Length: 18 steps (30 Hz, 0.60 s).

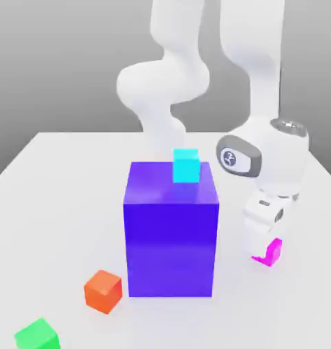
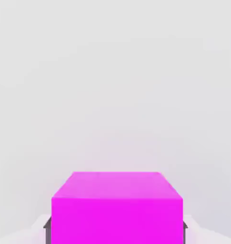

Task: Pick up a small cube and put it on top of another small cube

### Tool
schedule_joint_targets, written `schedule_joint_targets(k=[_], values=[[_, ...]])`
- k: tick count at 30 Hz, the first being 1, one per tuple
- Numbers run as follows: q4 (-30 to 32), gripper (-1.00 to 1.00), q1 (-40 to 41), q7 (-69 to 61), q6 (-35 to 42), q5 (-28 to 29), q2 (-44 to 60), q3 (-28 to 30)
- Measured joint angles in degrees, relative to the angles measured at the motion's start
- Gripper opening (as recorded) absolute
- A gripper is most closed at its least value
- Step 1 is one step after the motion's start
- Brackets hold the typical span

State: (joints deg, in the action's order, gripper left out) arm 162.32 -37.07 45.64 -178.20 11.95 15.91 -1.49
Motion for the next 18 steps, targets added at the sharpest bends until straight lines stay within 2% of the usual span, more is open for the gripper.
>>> schedule_joint_targets(k=[3,8,10,12,14,18], values=[[0.69,-1.00,2.21,-1.17,2.95,-1.30,-3.62,-2.46],[2.73,-1.00,4.03,-7.48,10.94,-9.99,-13.67,-6.81],[2.39,-1.00,3.00,-8.06,12.15,-9.32,-15.58,-7.26],[-0.14,-1.00,1.11,-8.08,13.03,-6.58,-15.11,-5.12],[-3.39,-1.00,6.71,-9.00,14.60,-5.86,-13.65,-1.10],[-10.40,-1.00,14.58,-11.97,18.60,-6.97,-10.02,3.34]])
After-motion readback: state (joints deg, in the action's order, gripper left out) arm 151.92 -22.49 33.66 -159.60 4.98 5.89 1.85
